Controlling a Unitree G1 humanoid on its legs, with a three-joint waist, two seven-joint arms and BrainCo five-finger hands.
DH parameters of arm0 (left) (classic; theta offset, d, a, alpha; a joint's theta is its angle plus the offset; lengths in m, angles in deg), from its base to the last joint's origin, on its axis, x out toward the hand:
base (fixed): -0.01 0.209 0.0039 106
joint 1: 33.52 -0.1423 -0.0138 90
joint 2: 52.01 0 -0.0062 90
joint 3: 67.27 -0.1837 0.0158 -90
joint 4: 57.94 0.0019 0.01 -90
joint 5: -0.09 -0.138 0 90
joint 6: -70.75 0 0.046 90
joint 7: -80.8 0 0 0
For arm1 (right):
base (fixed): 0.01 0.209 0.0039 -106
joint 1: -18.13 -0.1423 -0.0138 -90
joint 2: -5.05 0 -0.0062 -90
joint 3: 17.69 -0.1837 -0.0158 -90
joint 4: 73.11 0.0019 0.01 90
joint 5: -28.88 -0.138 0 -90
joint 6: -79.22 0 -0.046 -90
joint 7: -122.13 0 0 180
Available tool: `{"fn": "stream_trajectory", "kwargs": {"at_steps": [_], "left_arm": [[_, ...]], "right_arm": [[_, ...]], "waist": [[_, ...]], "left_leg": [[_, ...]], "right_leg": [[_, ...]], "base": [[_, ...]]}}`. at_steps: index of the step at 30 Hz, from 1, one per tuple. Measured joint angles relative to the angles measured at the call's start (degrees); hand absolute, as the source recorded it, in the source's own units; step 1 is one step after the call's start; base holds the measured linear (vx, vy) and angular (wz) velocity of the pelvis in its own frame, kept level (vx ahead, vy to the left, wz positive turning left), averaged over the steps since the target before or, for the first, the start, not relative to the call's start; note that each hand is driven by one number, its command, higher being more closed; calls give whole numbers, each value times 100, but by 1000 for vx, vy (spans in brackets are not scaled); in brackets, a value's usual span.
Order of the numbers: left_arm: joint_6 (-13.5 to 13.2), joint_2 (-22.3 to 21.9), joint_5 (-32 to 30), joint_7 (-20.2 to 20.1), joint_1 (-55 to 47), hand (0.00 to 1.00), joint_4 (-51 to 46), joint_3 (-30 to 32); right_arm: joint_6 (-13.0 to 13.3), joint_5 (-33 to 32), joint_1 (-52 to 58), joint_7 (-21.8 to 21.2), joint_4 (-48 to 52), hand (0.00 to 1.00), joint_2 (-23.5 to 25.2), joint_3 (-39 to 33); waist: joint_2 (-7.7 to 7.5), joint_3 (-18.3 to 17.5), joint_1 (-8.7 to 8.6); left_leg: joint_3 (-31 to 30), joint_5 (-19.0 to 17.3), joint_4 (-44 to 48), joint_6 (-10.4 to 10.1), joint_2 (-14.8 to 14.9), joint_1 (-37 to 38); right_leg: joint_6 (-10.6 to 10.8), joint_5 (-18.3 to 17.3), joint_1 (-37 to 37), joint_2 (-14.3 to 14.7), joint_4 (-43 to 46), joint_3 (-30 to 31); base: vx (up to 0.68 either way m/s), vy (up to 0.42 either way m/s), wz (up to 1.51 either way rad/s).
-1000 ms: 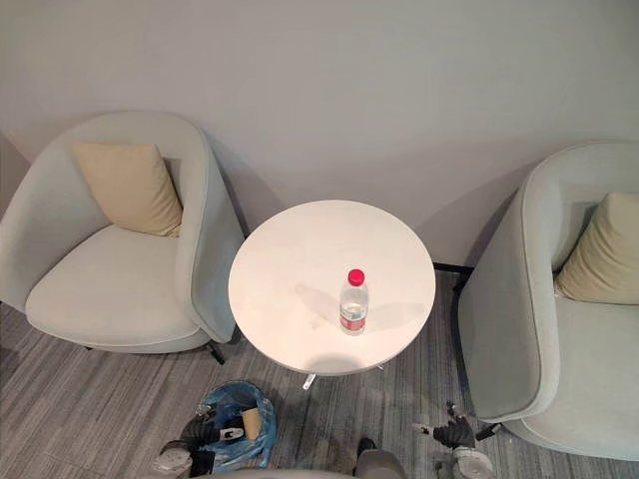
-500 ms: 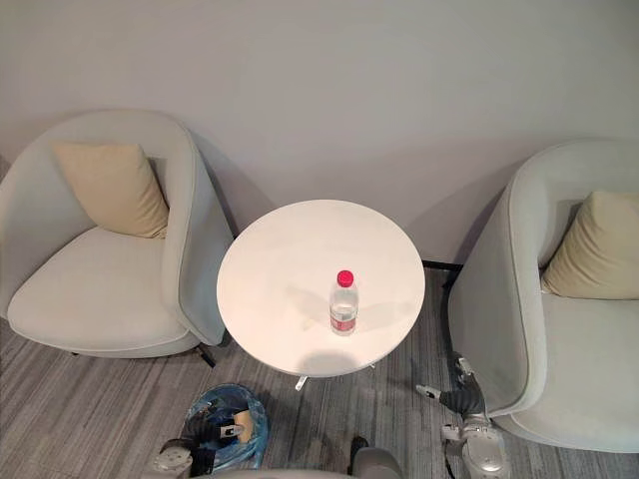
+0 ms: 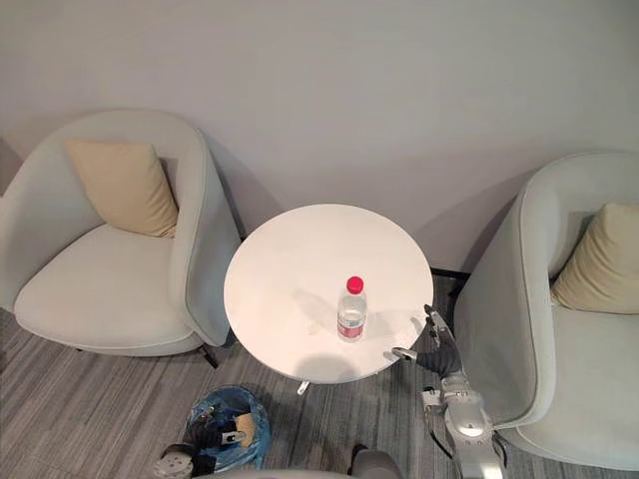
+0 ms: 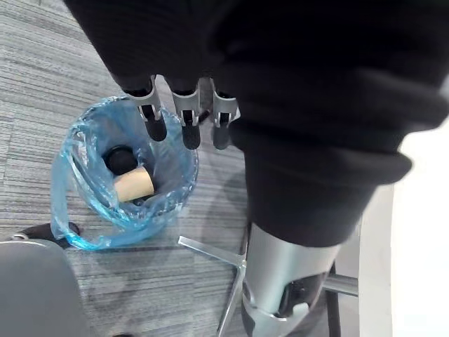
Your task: Gather rubbish on tea table into small bin, then transfer packed bag to large trash can.
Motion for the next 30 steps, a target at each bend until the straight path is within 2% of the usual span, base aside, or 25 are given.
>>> {"fn": "stream_trajectory", "kwargs": {"at_steps": [7, 14, 25, 30], "left_arm": [[-26, 3, -5, -59, -73, 0, 3, -45], [-64, 4, -9, -59, -71, 0, 3, -99], [-81, 8, -10, -62, -95, 0, 1, -248], [-86, 23, -6, -62, -181, 0, -1, -287]], "right_arm": [[40, -4, -276, -9, 29, 0, -273, 358], [68, -23, -555, -14, -6, 0, -446, 607], [72, -72, -966, 0, -370, 0, -447, 878], [71, -171, -1260, 14, -675, 0, -447, 895]], "waist": [[111, -47, 7], [150, -80, 9], [164, -74, 151], [204, -41, 154]], "left_leg": [[-71, 15, -10, 1, 6, -160], [-166, 68, -19, -7, 4, -227], [-319, 197, -88, -16, -31, -344], [-342, 196, -86, -16, -44, -465]], "right_leg": [[-5, 2, -123, 2, 22, -103], [-27, -16, -153, -19, 33, -209], [-30, -17, -225, -88, 57, -364], [-30, -18, -336, -111, 92, -383]], "base": [[-18, -19, 7], [34, -8, 8], [-25, -8, 8], [-29, -8, 3]]}}
